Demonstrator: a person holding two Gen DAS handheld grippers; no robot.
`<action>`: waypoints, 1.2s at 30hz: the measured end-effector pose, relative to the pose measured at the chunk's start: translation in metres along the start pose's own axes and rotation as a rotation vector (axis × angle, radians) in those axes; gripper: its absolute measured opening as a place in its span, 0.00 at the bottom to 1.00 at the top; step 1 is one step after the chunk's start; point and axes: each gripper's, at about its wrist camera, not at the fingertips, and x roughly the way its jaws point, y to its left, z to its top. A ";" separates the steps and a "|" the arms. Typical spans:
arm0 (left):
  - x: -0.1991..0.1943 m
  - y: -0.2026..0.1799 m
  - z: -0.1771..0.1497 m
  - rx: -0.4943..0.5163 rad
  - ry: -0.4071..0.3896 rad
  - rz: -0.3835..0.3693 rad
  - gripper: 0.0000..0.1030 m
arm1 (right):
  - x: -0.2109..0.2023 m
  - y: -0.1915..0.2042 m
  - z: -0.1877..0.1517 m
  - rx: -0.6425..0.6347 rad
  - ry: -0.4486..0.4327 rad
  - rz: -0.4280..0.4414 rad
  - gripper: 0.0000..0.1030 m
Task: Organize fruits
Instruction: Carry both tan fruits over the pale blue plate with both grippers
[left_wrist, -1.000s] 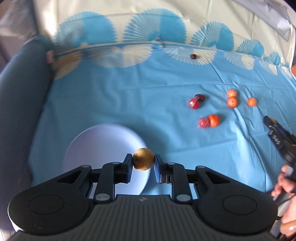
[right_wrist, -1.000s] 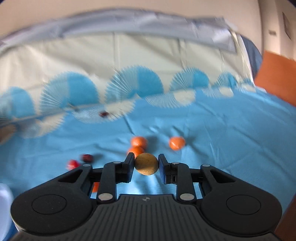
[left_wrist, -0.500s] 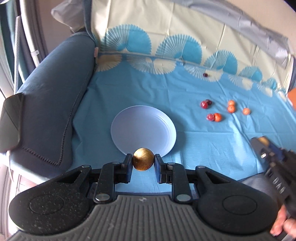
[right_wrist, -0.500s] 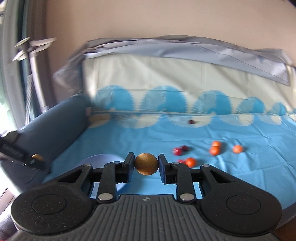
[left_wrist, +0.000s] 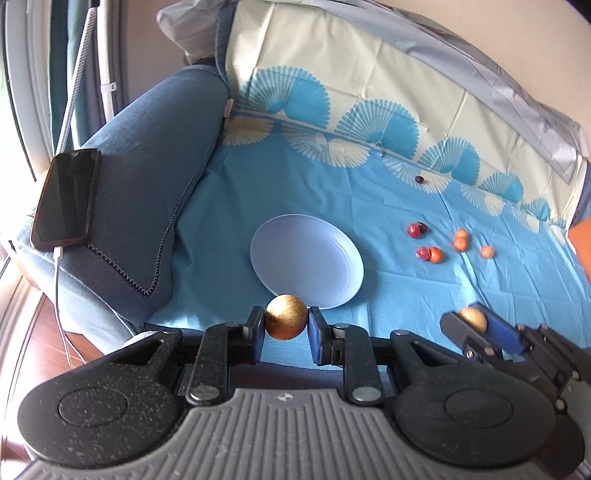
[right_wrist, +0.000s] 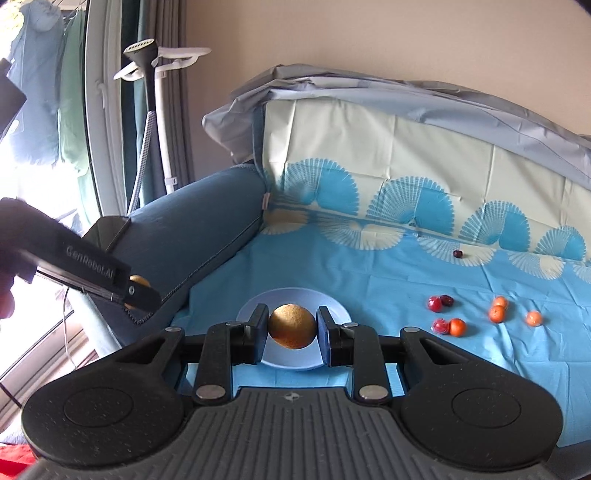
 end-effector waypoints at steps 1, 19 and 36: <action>0.000 0.002 0.000 -0.005 0.000 -0.005 0.26 | 0.000 -0.002 -0.001 0.002 0.005 -0.002 0.28; 0.025 0.007 0.021 -0.022 -0.008 -0.018 0.26 | 0.024 -0.003 0.000 -0.013 0.035 -0.023 0.28; 0.119 -0.012 0.069 0.019 0.080 -0.060 0.26 | 0.114 -0.023 0.001 0.029 0.121 -0.002 0.28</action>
